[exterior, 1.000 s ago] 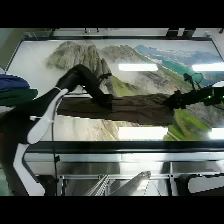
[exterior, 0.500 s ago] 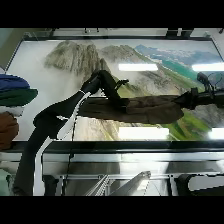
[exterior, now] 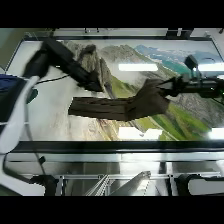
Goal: Fold the shirts.
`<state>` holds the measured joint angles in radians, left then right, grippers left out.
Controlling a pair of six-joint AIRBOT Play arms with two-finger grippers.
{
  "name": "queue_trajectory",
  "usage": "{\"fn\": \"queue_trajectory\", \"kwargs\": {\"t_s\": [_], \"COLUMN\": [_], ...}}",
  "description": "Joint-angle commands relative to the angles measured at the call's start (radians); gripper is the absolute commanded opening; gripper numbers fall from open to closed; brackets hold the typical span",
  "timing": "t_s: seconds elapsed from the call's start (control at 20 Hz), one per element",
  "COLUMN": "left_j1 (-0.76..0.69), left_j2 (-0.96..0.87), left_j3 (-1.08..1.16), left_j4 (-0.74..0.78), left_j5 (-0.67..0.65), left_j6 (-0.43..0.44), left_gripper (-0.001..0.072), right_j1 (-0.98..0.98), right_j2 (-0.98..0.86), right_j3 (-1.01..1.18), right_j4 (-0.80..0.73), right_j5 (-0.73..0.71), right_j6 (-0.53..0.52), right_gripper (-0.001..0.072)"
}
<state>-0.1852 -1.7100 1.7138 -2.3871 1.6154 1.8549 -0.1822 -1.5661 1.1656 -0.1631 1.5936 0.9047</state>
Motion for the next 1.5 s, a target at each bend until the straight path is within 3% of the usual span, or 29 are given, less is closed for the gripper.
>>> {"fn": "queue_trajectory", "kwargs": {"t_s": [0.0, 0.2, 0.3, 0.45, 0.5, 0.55, 0.8, 0.9, 0.95, 1.1, 1.45], "left_j1": [0.229, 0.465, 0.537, 0.531, 0.511, 0.483, 0.354, 0.311, 0.294, 0.276, 0.277], "left_j2": [0.325, 0.668, 0.804, 0.94, 0.943, 0.936, 0.844, 0.815, 0.801, 0.769, 0.729], "left_j3": [-0.348, -0.729, -0.853, -0.943, -0.945, -0.943, -0.943, -0.943, -0.942, -0.942, -0.861], "left_j4": [-0.005, -0.005, -0.009, -0.013, -0.012, -0.014, -0.017, -0.019, -0.022, -0.023, -0.021], "left_j5": [-0.033, -0.108, -0.208, -0.311, -0.298, -0.281, -0.198, -0.203, -0.206, -0.205, -0.21], "left_j6": [0.082, 0.121, 0.117, 0.116, 0.116, 0.116, 0.116, 0.115, 0.115, 0.116, 0.116], "left_gripper": [0.0026, 0.0026, 0.0026, 0.0026, 0.0026, 0.0027, 0.0026, 0.0026, 0.0026, 0.0026, 0.0026], "right_j1": [0.306, 0.661, 0.766, 0.86, 0.875, 0.884, 0.852, 0.812, 0.782, 0.655, 0.498], "right_j2": [0.04, -0.034, -0.126, -0.282, -0.32, -0.35, -0.344, -0.309, -0.29, -0.24, -0.205], "right_j3": [0.002, 0.051, 0.135, 0.292, 0.332, 0.367, 0.438, 0.449, 0.449, 0.449, 0.44], "right_j4": [0.089, 0.108, 0.129, 0.15, 0.15, 0.15, 0.151, 0.134, 0.098, -0.164, -0.56], "right_j5": [-0.315, -0.832, -0.956, -0.984, -0.983, -0.984, -0.919, -0.856, -0.818, -0.687, -0.46], "right_j6": [0.001, 0.0, 0.0, 0.001, 0.0, 0.001, 0.001, 0.0, 0.005, 0.237, 0.502], "right_gripper": [0.0026, 0.0026, 0.0026, 0.0035, 0.026, 0.0547, 0.0551, 0.0463, 0.0464, 0.0463, 0.0463]}}
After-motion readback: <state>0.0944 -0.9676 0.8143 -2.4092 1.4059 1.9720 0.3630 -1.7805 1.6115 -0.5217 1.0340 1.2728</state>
